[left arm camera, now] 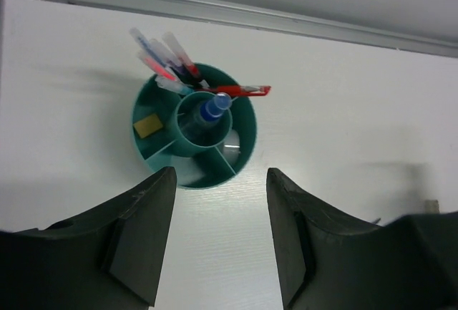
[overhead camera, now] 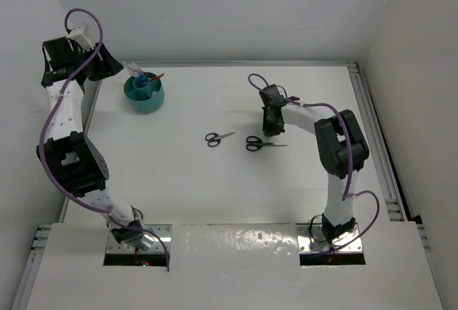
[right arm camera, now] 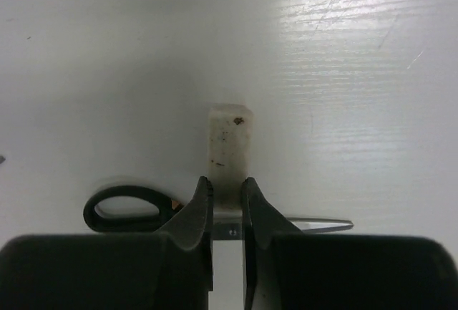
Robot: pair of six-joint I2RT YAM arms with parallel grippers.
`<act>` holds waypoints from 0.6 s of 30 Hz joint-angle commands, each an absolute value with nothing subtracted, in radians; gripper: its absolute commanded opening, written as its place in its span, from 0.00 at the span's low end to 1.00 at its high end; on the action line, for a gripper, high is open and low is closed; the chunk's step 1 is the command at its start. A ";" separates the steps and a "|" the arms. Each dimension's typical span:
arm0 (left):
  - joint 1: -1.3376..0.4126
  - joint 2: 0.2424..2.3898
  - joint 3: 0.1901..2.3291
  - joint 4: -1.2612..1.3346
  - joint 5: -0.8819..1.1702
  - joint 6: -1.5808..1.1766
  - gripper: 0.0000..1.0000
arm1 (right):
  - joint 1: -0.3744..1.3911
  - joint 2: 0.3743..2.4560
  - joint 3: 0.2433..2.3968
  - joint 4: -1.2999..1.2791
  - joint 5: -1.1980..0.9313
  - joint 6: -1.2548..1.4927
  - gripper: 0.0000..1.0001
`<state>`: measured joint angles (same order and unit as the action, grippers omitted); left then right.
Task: Sort the stationery into containers
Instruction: Pick up the stationery from the center of the board.
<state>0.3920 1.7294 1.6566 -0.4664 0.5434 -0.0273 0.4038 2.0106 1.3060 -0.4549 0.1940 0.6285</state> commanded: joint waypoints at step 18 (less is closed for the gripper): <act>-0.052 1.718 1.801 -0.779 0.868 0.031 0.58 | 0.845 1.583 1.278 0.024 0.161 0.078 0.00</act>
<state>-0.0193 1.7298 1.7641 -0.7307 0.8139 0.0479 0.8242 1.5677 1.2533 -0.0902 0.1482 0.1295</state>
